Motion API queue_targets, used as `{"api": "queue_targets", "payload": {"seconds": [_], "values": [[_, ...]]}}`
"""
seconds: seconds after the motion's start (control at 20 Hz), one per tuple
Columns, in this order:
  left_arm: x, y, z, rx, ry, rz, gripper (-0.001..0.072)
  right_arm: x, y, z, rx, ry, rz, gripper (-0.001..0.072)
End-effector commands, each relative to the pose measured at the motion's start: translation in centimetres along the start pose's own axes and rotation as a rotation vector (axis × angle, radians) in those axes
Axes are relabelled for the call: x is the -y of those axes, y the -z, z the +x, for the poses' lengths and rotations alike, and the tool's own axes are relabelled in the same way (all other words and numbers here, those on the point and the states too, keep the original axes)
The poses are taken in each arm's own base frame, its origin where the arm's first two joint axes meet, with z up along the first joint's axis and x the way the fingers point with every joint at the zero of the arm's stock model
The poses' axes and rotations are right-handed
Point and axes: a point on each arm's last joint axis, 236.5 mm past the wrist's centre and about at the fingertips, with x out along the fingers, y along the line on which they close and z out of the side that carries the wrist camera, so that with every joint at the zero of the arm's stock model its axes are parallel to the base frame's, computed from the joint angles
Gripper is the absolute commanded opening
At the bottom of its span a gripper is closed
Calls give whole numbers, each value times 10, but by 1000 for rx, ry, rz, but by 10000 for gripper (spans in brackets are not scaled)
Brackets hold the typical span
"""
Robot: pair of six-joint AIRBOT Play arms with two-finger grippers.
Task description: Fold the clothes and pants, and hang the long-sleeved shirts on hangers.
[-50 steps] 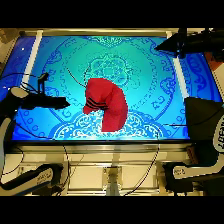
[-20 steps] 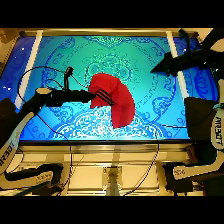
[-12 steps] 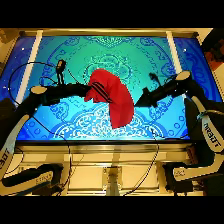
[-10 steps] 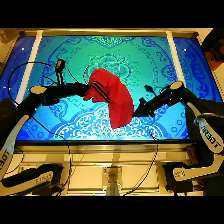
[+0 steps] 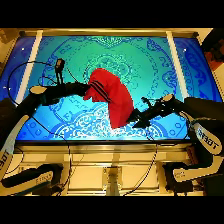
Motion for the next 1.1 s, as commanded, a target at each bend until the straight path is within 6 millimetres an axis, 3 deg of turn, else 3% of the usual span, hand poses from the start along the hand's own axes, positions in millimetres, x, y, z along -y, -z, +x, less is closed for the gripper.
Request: {"api": "queue_targets", "payload": {"seconds": [0.0, 0.15, 0.3, 0.35, 0.45, 0.5, 0.6, 0.7, 0.75, 0.85, 0.95, 1.05], "values": [[0, -1, 0, 1, 0, 1, 13, 9, -41, -1, 183, 24, 153, 563], [0, -1, 0, 1, 1, 1, 13, 15, -72, -9, 322, 23, 250, 562], [0, -1, 0, 1, 1, 1, 13, 13, -81, -11, 357, 8, 259, 540], [0, -1, 0, 1, 1, 1, 14, 12, -79, -10, 348, 4, 260, 437], [0, -1, 0, 1, 1, 1, 13, 9, -71, -8, 313, 1, 255, 17], [0, -1, 0, 1, 1, 1, 13, 4, -64, -5, 280, -11, 223, 10], [1, -4, -2, 9, -2, 6, 13, -30, -46, -10, 226, -101, 98, 8], [0, -24, -8, 54, -30, 11, 12, -77, -39, -39, 284, -217, 29, 8], [-2, -41, -14, 94, -54, -11, 11, -102, -39, -64, 341, -257, -25, 8], [3, -80, -22, 163, -62, -59, 11, -150, -44, -121, 477, -314, -130, 8], [13, -106, -23, 153, -86, 27, 10, -200, -59, -181, 657, -356, -250, 8], [18, -142, -26, 169, -150, 90, 10, -236, -80, -241, 863, -352, -318, 8]]}}
